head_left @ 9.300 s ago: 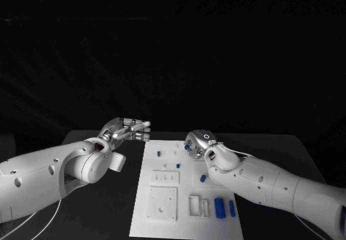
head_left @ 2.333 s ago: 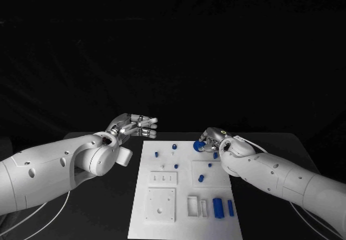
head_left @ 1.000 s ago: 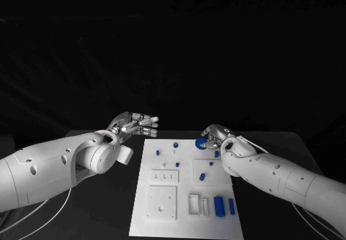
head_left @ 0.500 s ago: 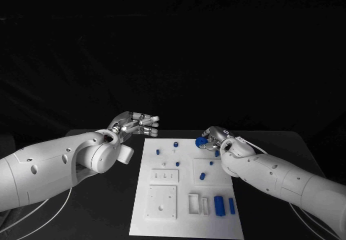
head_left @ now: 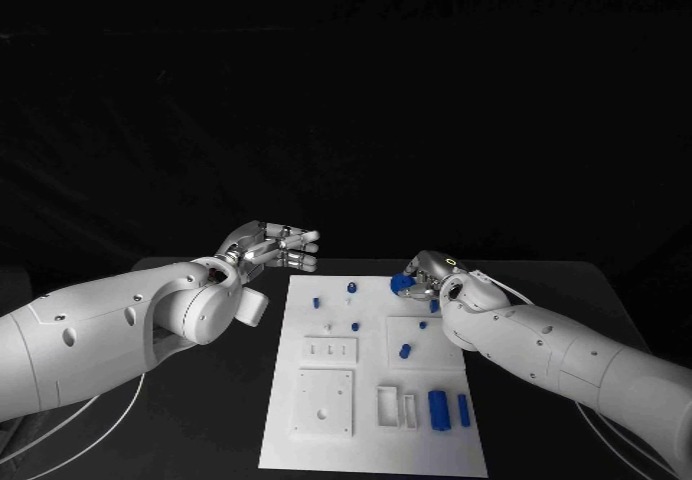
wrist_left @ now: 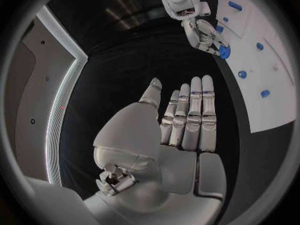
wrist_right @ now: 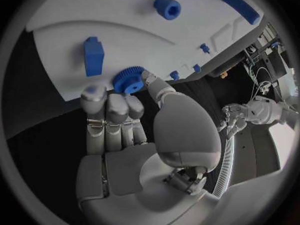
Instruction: Assemble the parts on the task board
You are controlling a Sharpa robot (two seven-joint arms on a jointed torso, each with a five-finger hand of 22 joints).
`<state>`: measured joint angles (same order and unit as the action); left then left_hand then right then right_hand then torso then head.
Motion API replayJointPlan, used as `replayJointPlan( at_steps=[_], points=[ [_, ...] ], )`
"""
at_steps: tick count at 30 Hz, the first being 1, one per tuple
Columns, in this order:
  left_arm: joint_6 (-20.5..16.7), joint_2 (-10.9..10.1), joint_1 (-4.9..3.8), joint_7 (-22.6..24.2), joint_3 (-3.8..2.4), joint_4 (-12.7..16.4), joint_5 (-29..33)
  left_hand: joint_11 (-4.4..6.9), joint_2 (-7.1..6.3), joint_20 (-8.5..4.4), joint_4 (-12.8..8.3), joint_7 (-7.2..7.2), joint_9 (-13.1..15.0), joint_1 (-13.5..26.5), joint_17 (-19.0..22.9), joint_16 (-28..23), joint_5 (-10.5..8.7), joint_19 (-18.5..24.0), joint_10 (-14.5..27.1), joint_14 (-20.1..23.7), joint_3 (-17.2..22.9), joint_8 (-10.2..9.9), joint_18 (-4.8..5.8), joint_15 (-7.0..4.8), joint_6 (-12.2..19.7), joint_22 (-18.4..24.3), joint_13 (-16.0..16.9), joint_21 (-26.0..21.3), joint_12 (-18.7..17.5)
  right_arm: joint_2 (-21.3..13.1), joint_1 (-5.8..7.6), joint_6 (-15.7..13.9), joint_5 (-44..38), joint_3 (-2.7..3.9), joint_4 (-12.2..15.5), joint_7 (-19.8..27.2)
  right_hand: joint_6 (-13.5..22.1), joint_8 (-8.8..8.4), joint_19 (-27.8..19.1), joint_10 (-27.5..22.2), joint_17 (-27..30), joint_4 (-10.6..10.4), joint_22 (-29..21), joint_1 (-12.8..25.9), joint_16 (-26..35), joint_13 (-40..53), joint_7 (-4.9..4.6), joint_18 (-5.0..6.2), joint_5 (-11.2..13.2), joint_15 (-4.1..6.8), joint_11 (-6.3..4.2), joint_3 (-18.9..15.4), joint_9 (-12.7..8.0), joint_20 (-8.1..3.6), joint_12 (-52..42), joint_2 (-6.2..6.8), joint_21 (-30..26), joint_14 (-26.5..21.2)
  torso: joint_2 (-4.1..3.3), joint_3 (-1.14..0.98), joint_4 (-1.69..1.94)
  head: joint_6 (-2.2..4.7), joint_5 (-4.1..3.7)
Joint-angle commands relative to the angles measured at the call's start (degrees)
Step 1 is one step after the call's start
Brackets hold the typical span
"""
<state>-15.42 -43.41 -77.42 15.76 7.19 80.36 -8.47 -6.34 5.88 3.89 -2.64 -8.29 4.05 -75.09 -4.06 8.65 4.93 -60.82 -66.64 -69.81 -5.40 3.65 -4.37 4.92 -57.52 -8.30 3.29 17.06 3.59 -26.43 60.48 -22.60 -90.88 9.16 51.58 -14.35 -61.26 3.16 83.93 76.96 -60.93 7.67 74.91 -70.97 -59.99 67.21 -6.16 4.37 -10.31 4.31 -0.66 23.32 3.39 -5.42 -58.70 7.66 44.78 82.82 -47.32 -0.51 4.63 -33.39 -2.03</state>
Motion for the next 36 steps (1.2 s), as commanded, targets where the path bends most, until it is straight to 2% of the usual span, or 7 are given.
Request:
replayJointPlan(
  at_steps=[1, 8, 12, 19, 23, 30, 36],
  points=[
    [1.0, 0.0, -0.03, 0.6, -0.03, 0.2, -0.3, -0.24, 0.01, 0.07, -0.1, -0.06, 0.0, 0.2, 0.0, 0.4, 0.0, 0.3, 0.2, -0.1, 0.0, 0.0, 0.46, 0.08, 0.2, 0.1, 0.1, 0.4, 0.1, 0.0, -0.3, 1.9, 0.1, -0.16, -0.1, 0.5, -4.0, 0.5, 1.7, 0.0, -0.1, 0.5, 5.5, -0.1, -0.1, 0.1, 1.42, -0.38, 1.7, 0.45, -0.46, 3.1, 0.5, -0.47, -0.3, -1.57, 0.3, 0.3, 0.03, -0.01, -0.11, -0.07, 0.02],
    [1.0, 0.0, -0.03, 0.5, -0.03, 0.2, -0.3, -0.24, 0.01, 0.07, -0.1, -0.06, 0.0, 0.2, 0.0, 0.4, 0.0, 0.3, 0.2, -0.1, 0.0, 0.0, 0.46, 0.08, 0.2, 0.1, 0.1, 0.4, 0.1, -0.1, -0.3, 1.3, -0.3, -0.18, 0.3, 0.8, -5.5, 0.47, 1.6, 0.1, -0.2, 2.1, 5.6, -0.4, -0.2, 0.2, 1.61, -0.48, 3.0, 0.51, -0.54, 5.3, 0.6, -0.56, -0.3, -2.31, 0.8, 0.3, 0.0, -0.08, -0.12, -0.05, 0.16],
    [1.0, 0.0, -0.04, 0.4, -0.03, 0.1, -0.3, -0.23, -0.01, 0.05, -0.1, -0.06, 0.0, 0.1, 0.0, 0.4, -0.01, 0.3, 0.2, -0.1, 0.0, 0.0, 0.46, 0.07, 0.2, 0.1, 0.1, 0.5, 0.1, -0.1, -0.3, 0.5, -1.1, -0.19, 0.5, 0.9, -6.4, 0.45, 1.5, 0.2, -0.3, 3.8, 5.7, -0.6, -0.2, 0.3, 1.62, -0.5, -0.5, 0.49, -0.52, 6.7, 0.6, -0.56, -0.4, -2.1, 1.2, 0.3, 0.03, -0.08, -0.08, 0.08, 0.24],
    [1.0, 0.0, -0.04, 0.4, -0.03, 0.2, -0.3, -0.23, -0.02, 0.05, -0.1, -0.07, 0.0, 0.0, 0.0, 0.4, -0.02, 0.3, 0.2, -0.2, 0.0, 0.0, 0.46, 0.06, 0.2, 0.2, 0.1, 0.5, 0.1, -0.2, -0.3, -1.5, -3.5, -0.32, 1.3, 0.7, -6.8, 0.44, 1.3, 0.4, -0.3, 4.9, 5.7, -0.3, -0.2, 0.2, 1.74, -0.49, 0.4, 0.47, -0.53, 6.0, 0.6, -0.52, -0.2, -1.87, 1.9, 0.3, 0.01, -0.04, -0.13, 0.07, 0.13],
    [1.0, -0.1, -0.05, 0.4, -0.03, 0.3, -0.4, -0.23, -0.02, 0.05, -0.1, -0.07, 0.0, 0.0, 0.0, 0.4, -0.02, 0.3, 0.2, -0.2, 0.0, 0.0, 0.46, 0.06, 0.2, 0.2, 0.1, 0.5, 0.1, -1.1, -0.3, -3.5, -4.6, -0.38, 4.6, 0.9, -7.0, 0.43, 1.4, 0.5, -0.4, 4.5, 5.7, -0.6, -0.3, 0.2, 1.82, -0.47, 0.5, 0.55, -0.59, 5.5, 0.5, -0.6, -0.2, -1.45, 2.2, 0.3, 0.07, -0.03, 0.03, -0.12, 0.14],
    [0.8, -0.4, -0.06, 0.4, -0.03, 0.4, -0.4, -0.23, -0.02, 0.05, -0.1, -0.07, 0.0, 0.0, 0.0, 0.4, -0.02, 0.3, 0.2, -0.2, 0.0, 0.0, 0.46, 0.06, 0.2, 0.2, 0.1, 0.5, 0.1, -2.4, -0.19, -5.7, -5.6, -0.4, 11.3, 1.1, -7.0, 0.41, 1.5, 0.6, -0.4, 4.0, 5.8, -0.8, -0.4, 0.3, 1.87, -0.48, 0.8, 0.53, -0.59, 4.9, 0.5, -0.56, -0.3, -1.01, 2.8, 0.4, 0.11, 0.03, -0.09, 0.13, 0.29],
    [0.8, -0.5, -0.07, 0.4, -0.03, 0.6, -0.4, -0.23, -0.02, 0.05, -0.1, -0.07, 0.0, 0.0, 0.0, 0.4, -0.02, 0.3, 0.2, -0.2, 0.0, 0.0, 0.46, 0.06, 0.2, 0.2, 0.1, 0.5, 0.1, -1.9, -0.14, -6.1, -6.6, -0.4, 14.3, 1.3, -6.9, 0.44, 1.4, 0.7, -0.4, 3.3, 5.8, -1.0, -0.3, 0.3, 1.87, -0.46, 0.8, 0.51, -0.58, 4.8, 0.5, -0.53, -0.2, -0.68, 2.8, 0.4, -0.02, 0.01, 0.06, 0.17, 0.42]
  ],
)
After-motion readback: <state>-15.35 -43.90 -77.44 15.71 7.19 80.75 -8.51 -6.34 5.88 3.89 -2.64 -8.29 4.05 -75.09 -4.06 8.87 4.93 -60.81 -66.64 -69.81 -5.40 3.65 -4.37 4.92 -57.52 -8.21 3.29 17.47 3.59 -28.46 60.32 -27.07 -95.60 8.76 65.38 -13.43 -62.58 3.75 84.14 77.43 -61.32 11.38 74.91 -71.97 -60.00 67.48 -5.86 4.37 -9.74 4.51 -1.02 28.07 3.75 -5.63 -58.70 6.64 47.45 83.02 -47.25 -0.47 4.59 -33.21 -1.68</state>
